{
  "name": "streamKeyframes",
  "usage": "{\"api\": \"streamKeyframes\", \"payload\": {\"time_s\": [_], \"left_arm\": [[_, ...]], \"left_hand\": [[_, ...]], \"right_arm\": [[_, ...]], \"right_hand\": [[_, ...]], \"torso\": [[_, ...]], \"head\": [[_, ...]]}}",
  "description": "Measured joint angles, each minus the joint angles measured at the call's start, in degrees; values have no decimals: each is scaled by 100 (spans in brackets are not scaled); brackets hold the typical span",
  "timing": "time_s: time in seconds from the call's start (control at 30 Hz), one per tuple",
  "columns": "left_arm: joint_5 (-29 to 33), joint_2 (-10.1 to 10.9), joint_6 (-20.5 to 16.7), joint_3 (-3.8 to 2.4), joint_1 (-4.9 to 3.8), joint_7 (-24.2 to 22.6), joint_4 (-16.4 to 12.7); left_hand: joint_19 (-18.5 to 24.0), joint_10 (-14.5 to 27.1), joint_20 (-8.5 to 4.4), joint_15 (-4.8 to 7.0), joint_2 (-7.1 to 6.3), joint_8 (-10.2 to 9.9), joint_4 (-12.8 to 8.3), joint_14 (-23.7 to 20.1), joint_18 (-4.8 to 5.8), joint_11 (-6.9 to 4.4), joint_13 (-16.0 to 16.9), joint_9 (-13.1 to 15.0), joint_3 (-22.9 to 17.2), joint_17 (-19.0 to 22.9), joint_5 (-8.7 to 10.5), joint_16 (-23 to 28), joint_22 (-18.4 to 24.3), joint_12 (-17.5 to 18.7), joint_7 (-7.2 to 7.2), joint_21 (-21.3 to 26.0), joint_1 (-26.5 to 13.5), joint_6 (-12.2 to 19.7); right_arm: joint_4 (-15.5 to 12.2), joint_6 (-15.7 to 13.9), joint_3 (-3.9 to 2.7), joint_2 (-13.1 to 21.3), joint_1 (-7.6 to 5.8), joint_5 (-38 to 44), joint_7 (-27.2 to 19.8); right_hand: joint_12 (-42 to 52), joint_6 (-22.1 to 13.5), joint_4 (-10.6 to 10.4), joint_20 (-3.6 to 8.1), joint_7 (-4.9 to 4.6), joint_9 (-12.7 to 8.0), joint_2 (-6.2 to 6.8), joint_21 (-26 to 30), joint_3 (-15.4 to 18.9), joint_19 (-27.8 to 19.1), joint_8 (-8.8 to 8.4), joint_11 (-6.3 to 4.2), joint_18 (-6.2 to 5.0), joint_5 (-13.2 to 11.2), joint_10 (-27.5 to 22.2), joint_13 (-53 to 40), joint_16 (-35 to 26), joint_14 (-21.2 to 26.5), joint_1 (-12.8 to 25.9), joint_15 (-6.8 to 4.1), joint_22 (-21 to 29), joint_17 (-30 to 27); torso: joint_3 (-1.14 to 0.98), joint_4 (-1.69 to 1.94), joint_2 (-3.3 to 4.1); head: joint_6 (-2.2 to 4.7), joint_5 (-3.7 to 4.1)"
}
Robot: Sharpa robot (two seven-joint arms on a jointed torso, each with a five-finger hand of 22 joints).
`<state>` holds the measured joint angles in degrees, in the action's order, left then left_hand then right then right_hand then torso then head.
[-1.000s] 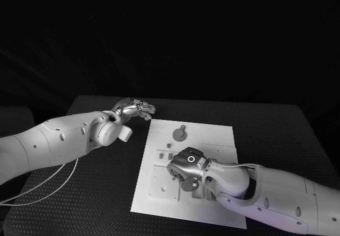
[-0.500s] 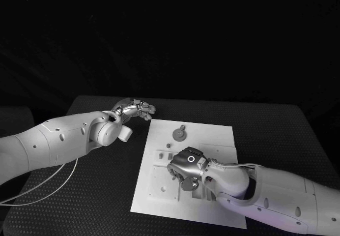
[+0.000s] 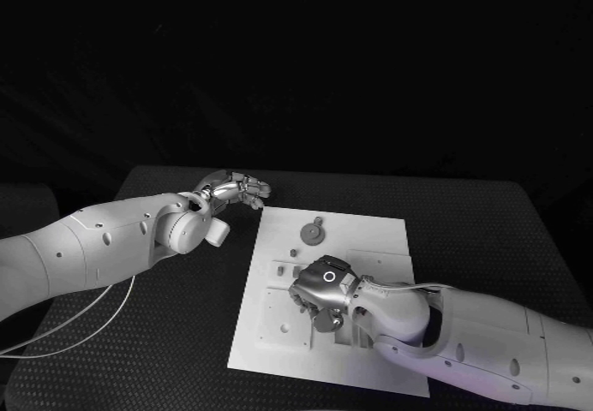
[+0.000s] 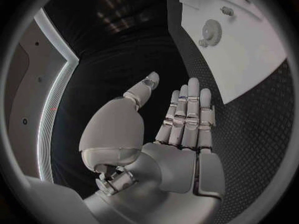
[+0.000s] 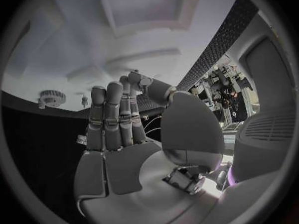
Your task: Assemble the parts on the task board
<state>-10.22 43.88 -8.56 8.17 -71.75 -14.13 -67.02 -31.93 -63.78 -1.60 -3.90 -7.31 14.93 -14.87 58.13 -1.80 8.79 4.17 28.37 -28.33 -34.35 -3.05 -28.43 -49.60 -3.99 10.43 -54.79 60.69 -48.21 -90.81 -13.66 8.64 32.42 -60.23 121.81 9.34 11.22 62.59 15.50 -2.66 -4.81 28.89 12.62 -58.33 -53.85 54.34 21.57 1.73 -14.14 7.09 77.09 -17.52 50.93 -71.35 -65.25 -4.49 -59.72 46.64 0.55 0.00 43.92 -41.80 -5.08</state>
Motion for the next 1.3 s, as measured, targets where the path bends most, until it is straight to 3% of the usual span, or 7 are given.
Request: {"api": "streamKeyframes", "payload": {"time_s": [0.2,0.73,0.87,1.07,1.3], "left_arm": [[0,2,3,0,0,2,-7],[0,10,8,0,0,9,-18],[0,14,13,0,-1,15,-23],[1,21,15,0,-2,20,-23],[1,38,16,0,0,23,-20]], "left_hand": [[0,0,0,0,0,0,0,0,1,0,0,0,0,0,0,23,0,0,0,0,0,0],[0,0,0,0,0,21,0,0,7,0,1,1,0,-4,0,22,-1,0,0,0,0,0],[0,2,0,0,0,21,0,0,9,2,1,-2,0,-5,0,22,-1,0,0,0,0,0],[0,23,0,0,0,21,0,0,16,22,1,-6,0,-10,0,22,-1,0,0,0,0,0],[0,23,0,0,0,21,0,0,41,22,-4,-6,0,-9,0,22,-2,0,0,0,0,0]], "right_arm": [[-13,63,54,-44,0,17,6],[9,154,107,-75,-42,-34,6],[64,128,117,-78,-64,-118,-2],[103,61,133,-31,-74,-217,4],[54,-121,132,94,-106,-267,42]], "right_hand": [[-20,0,0,0,0,1,0,0,0,0,0,-21,1,0,21,-2,0,0,0,1,0,7],[-68,0,1,0,2,21,25,0,1,-1,-3,-21,3,0,21,-10,-38,4,25,4,11,17],[-266,-258,-43,0,-122,-20,96,0,-43,-1,-190,101,33,-125,-230,54,-83,1,99,86,30,17],[-528,-768,-25,-25,-342,-207,356,1,19,-26,-487,248,31,-351,-600,201,-106,44,148,213,30,48],[-680,-952,85,-62,-336,-261,404,1,183,-63,-529,361,36,-377,-855,348,-149,105,136,308,6,61]], "torso": [[1,-1,0],[1,1,-1],[-1,0,-1],[-3,-2,-1],[-7,-1,-1]], "head": [[-7,11],[-7,31],[1,31],[13,31],[24,38]]}}
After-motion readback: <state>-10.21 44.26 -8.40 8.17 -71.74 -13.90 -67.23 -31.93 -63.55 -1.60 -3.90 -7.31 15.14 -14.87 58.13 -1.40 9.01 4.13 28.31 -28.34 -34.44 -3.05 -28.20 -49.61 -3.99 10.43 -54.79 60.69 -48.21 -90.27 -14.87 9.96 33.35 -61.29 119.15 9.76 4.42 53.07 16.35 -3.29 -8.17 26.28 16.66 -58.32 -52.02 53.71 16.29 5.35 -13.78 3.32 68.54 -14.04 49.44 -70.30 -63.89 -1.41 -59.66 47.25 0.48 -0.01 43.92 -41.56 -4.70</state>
